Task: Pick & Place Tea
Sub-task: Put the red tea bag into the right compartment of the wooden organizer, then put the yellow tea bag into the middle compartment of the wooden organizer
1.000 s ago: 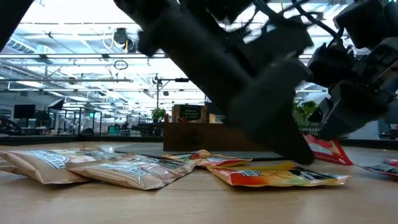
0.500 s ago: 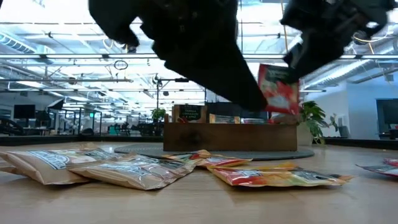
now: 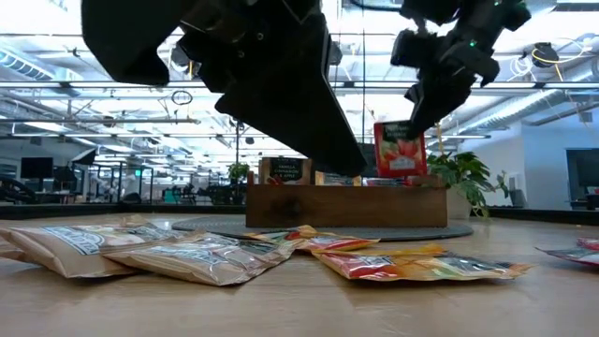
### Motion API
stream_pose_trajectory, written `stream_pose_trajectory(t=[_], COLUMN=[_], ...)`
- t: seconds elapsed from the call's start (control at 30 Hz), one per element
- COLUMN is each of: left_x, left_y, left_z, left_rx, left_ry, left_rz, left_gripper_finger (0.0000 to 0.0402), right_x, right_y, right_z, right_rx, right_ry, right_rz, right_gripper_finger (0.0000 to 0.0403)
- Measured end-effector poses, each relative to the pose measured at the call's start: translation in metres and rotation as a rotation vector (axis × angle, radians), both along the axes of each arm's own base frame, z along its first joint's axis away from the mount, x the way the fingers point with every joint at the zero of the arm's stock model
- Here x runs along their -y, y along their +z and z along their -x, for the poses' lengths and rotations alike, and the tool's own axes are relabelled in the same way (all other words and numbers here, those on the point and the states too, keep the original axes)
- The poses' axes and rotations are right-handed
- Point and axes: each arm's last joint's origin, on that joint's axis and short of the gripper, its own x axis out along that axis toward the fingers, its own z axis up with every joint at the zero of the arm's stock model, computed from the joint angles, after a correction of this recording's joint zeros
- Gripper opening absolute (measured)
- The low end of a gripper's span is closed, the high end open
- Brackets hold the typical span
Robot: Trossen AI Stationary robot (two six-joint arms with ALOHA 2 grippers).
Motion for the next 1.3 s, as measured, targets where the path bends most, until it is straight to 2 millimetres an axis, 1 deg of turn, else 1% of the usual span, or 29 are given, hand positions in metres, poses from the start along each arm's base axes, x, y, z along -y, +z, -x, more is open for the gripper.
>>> stream_pose_trajectory(t=[0.13, 0.33, 0.53, 0.67, 0.8, 0.93, 1.07, 1.17, 1.23, 1.3], left_x=[0.000, 0.000, -0.001, -0.002, -0.002, -0.003, -0.003, -0.005, -0.006, -0.005], left_y=[0.000, 0.000, -0.001, -0.002, -0.002, -0.002, -0.003, -0.005, -0.006, -0.007], left_z=[0.000, 0.000, 0.001, 0.003, 0.003, 0.003, 0.004, 0.008, 0.012, 0.016], left_rx=[0.001, 0.001, -0.018, -0.033, -0.032, -0.027, -0.042, -0.077, -0.096, -0.092], left_ry=[0.001, 0.003, 0.013, 0.025, 0.025, 0.036, 0.045, 0.073, 0.108, 0.141], left_rz=[0.001, 0.001, -0.002, -0.003, -0.003, -0.018, -0.021, -0.038, -0.065, -0.100], left_gripper_finger=[0.0028, 0.0016, 0.0005, 0.0013, 0.0029, 0.0034, 0.0035, 0.0035, 0.0035, 0.0035], right_x=[0.003, 0.004, 0.005, 0.005, 0.004, 0.004, 0.004, 0.002, -0.002, -0.010], right_y=[-0.014, -0.034, -0.039, -0.038, -0.037, -0.034, -0.026, -0.015, -0.007, -0.003], right_z=[-0.008, -0.020, -0.028, -0.028, -0.027, -0.026, -0.023, -0.018, -0.015, -0.013], right_rx=[-0.058, -0.122, -0.087, -0.082, -0.083, -0.070, -0.032, 0.013, 0.043, 0.058], right_ry=[0.021, 0.041, 0.041, 0.041, 0.036, 0.016, -0.009, -0.020, -0.034, -0.040], right_rz=[-0.007, 0.000, 0.004, 0.005, 0.001, -0.006, -0.018, -0.020, 0.022, 0.091], right_gripper_finger=[0.0000, 0.0000, 0.0000, 0.0012, 0.0041, 0.0074, 0.0100, 0.0113, 0.0117, 0.0118])
